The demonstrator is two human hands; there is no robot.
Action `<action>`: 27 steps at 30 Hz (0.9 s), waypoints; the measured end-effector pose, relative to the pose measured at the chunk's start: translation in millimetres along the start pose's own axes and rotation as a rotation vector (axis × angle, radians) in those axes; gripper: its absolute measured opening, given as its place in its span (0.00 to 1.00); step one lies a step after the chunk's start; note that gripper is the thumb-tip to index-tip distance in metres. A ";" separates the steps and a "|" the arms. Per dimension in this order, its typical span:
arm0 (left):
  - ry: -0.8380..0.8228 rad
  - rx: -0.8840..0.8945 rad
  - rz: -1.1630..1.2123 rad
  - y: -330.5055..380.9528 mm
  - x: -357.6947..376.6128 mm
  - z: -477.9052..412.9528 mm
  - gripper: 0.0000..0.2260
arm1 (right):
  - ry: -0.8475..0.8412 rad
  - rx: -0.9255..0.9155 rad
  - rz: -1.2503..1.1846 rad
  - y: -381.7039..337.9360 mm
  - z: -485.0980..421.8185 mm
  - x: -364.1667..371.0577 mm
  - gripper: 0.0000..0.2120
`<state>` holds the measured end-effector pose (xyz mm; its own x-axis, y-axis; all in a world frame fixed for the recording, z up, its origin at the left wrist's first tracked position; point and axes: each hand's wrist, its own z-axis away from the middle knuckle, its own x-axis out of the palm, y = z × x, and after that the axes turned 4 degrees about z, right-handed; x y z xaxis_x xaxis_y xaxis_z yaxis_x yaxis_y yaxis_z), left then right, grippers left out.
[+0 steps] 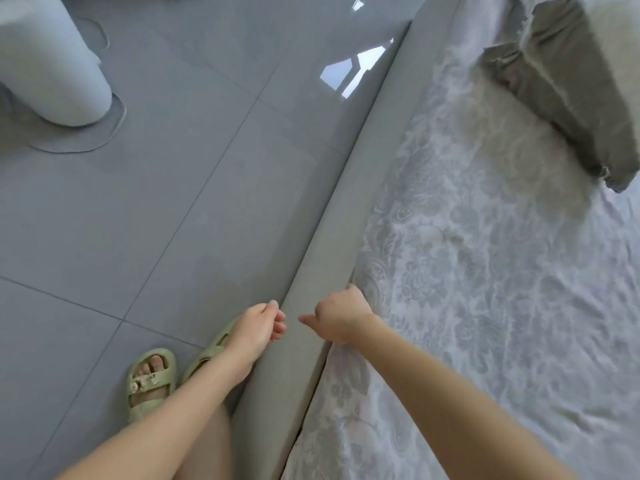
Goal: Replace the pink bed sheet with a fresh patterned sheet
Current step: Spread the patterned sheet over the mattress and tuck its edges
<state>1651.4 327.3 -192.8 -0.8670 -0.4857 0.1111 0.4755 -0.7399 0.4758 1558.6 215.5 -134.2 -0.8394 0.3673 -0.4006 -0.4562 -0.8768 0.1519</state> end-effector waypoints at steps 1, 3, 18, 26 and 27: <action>-0.007 0.018 0.018 17.3 4.5 -5.9 0.16 | 0.169 0.015 0.024 16.9 -1.3 -12.2 0.26; -0.032 0.052 0.057 45.0 18.6 -16.8 0.15 | 0.360 0.065 0.093 55.6 -9.2 -29.8 0.22; -0.194 -0.030 -0.341 119.3 176.8 -105.9 0.26 | 0.140 -0.017 0.380 229.0 -91.3 -77.5 0.25; -0.178 -0.409 -0.195 163.2 173.9 -125.8 0.30 | -0.047 -0.066 0.160 237.7 -115.6 -104.7 0.24; -0.138 -0.369 -0.206 168.7 170.2 -131.4 0.29 | 0.046 -0.105 0.020 242.0 -112.2 -106.1 0.23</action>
<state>1603.6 58.7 -208.3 -0.9492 -0.2621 0.1739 0.2899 -0.9436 0.1597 1570.4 -70.5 -156.4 -0.8327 0.3370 -0.4394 -0.4041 -0.9123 0.0662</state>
